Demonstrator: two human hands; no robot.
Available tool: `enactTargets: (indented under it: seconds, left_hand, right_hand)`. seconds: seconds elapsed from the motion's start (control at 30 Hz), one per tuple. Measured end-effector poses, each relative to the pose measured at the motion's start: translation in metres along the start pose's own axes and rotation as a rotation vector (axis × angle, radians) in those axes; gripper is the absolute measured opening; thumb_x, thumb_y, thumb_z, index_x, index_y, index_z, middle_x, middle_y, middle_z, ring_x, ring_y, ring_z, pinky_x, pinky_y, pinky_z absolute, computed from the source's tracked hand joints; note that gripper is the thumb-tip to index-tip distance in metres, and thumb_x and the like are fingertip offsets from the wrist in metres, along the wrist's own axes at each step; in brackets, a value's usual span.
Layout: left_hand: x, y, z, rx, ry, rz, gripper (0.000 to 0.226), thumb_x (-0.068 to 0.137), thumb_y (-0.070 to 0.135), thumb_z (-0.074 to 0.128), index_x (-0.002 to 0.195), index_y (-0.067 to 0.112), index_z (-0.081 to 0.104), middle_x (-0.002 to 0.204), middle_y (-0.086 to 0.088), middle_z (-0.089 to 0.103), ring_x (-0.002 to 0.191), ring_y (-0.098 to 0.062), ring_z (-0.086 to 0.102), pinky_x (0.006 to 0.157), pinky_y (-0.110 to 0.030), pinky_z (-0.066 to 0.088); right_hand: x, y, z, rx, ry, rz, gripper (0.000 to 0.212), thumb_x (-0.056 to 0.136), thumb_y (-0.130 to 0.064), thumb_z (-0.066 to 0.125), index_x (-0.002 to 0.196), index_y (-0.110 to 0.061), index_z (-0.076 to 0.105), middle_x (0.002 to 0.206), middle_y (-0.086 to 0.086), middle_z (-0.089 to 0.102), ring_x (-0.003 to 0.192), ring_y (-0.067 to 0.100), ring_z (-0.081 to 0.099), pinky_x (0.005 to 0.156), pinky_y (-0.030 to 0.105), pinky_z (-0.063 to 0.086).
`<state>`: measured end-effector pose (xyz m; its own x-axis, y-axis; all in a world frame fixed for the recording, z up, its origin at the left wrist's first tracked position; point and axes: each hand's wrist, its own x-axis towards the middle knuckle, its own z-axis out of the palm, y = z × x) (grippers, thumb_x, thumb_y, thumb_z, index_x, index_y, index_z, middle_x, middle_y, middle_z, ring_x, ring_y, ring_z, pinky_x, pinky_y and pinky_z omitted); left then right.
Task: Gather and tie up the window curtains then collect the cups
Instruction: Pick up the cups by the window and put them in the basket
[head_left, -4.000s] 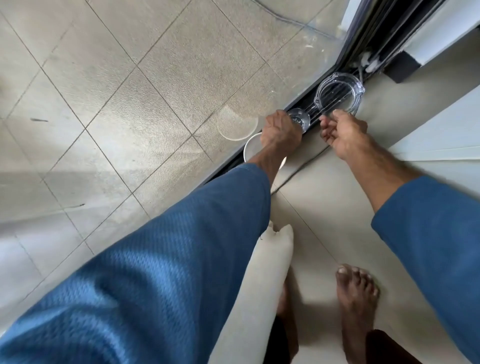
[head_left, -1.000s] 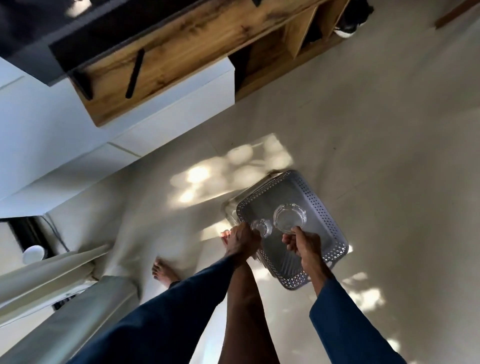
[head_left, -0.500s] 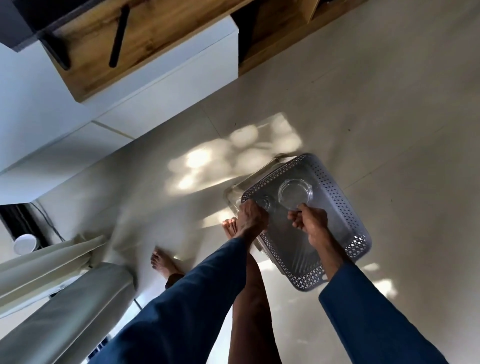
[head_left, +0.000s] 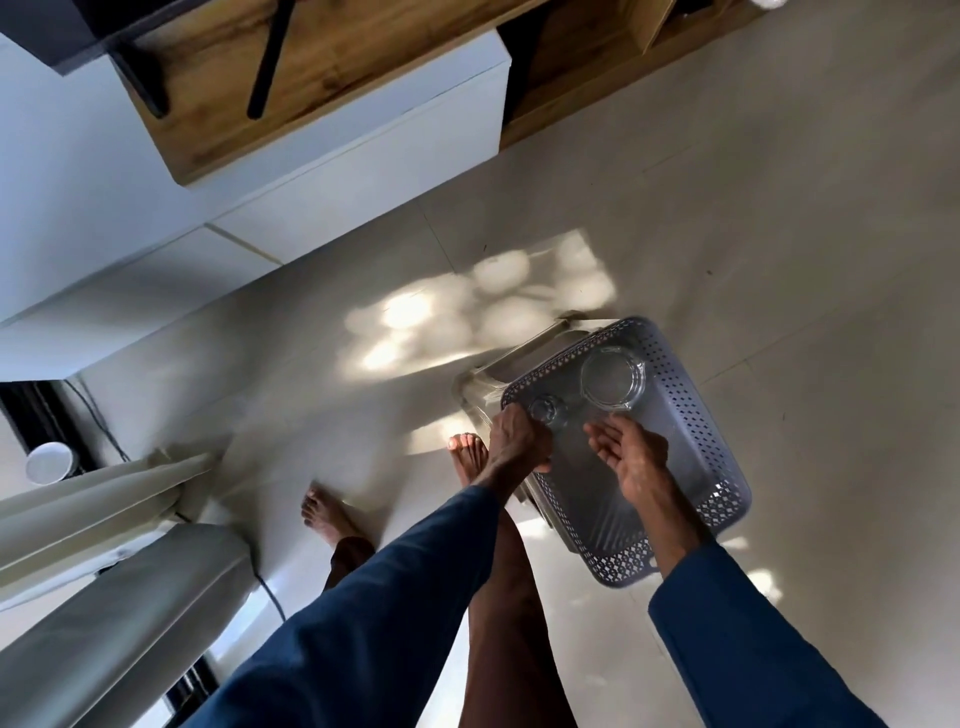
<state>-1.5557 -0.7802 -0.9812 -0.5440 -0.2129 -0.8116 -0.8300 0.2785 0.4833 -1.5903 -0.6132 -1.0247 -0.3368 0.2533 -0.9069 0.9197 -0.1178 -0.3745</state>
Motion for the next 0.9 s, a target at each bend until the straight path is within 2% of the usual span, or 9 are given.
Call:
enactTargets:
  seconds: [0.1,0.2,0.3,0.47,0.53,0.6,0.67,0.77,0.9]
  left_hand:
    - [-0.011,-0.010,-0.013,0.058,0.047,0.087,0.023,0.091,0.009,0.048,0.073,0.005,0.062,0.062,-0.005,0.065,0.053,-0.022,0.064,0.042,-0.023,0.050]
    - [-0.023,-0.032,-0.033,0.053,0.075,0.130,0.027,0.088,0.017,0.048,0.071,0.007,0.066,0.067,-0.008,0.070,0.059,-0.022,0.068,0.056,-0.042,0.058]
    - [-0.033,-0.062,-0.061,0.051,0.115,0.083,0.020,0.087,0.017,0.056,0.076,0.007,0.070,0.077,-0.011,0.074,0.071,-0.026,0.070,0.069,-0.042,0.057]
    - [-0.028,-0.172,-0.111,-0.036,0.121,-0.107,0.032,0.069,0.037,0.051,0.075,0.011,0.069,0.078,-0.010,0.074,0.070,-0.034,0.071,0.064,-0.045,0.060]
    - [-0.033,-0.222,-0.136,-0.066,0.123,-0.182,0.022,0.071,0.031,0.058,0.074,0.013,0.071,0.080,-0.006,0.075,0.071,-0.032,0.072,0.067,-0.045,0.061]
    - [-0.058,-0.246,-0.172,-0.093,0.136,-0.212,0.015,0.079,0.019,0.060,0.075,0.014,0.073,0.077,-0.003,0.076,0.069,-0.025,0.072,0.066,-0.038,0.061]
    - [-0.072,-0.287,-0.200,-0.129,0.147,-0.235,0.023,0.084,0.010,0.053,0.076,0.012,0.075,0.075,-0.006,0.077,0.065,-0.021,0.072,0.061,-0.031,0.060]
    - [-0.093,-0.343,-0.234,-0.182,0.174,-0.278,0.027,0.084,0.013,0.049,0.080,0.009,0.076,0.084,-0.011,0.076,0.073,-0.027,0.072,0.069,-0.039,0.061]
    - [-0.120,-0.404,-0.279,-0.255,0.213,-0.291,0.026,0.086,0.007,0.049,0.087,-0.003,0.073,0.088,-0.021,0.074,0.078,-0.037,0.071,0.073,-0.043,0.060]
  right_hand:
    - [-0.027,0.010,0.009,-0.151,0.075,-0.079,0.011,0.092,-0.012,0.067,0.088,-0.004,0.073,0.080,0.011,0.075,0.063,0.015,0.066,0.057,0.024,0.051]
    - [-0.052,0.026,0.025,-0.324,0.168,-0.264,0.016,0.091,-0.018,0.068,0.079,-0.008,0.073,0.073,0.007,0.073,0.055,0.011,0.060,0.049,0.022,0.046]
    - [-0.075,0.041,0.048,-0.461,0.183,-0.404,0.021,0.090,-0.027,0.068,0.078,-0.010,0.074,0.072,0.005,0.074,0.054,0.011,0.060,0.052,0.028,0.048]
    - [-0.110,0.069,0.106,-0.685,0.079,-0.574,0.022,0.087,-0.032,0.067,0.081,-0.013,0.077,0.069,-0.002,0.073,0.061,0.015,0.066,0.060,0.032,0.053]
    - [-0.125,0.082,0.140,-0.791,0.013,-0.645,0.021,0.087,-0.031,0.070,0.081,-0.013,0.077,0.068,-0.002,0.071,0.060,0.012,0.062,0.057,0.027,0.047]
    - [-0.138,0.094,0.172,-0.854,-0.048,-0.688,0.014,0.088,-0.026,0.071,0.081,-0.015,0.076,0.069,-0.003,0.070,0.064,0.012,0.063,0.061,0.026,0.048]
    - [-0.151,0.111,0.209,-0.929,-0.097,-0.689,0.010,0.086,-0.024,0.071,0.078,-0.018,0.074,0.071,-0.003,0.071,0.070,0.015,0.066,0.067,0.028,0.051]
    - [-0.169,0.139,0.264,-1.025,-0.185,-0.659,0.015,0.083,-0.025,0.072,0.083,-0.010,0.077,0.070,0.001,0.073,0.065,0.018,0.066,0.064,0.030,0.051]
    - [-0.205,0.190,0.348,-1.103,-0.330,-0.596,0.007,0.084,-0.019,0.072,0.087,-0.013,0.075,0.065,0.003,0.069,0.052,0.012,0.059,0.050,0.024,0.044]
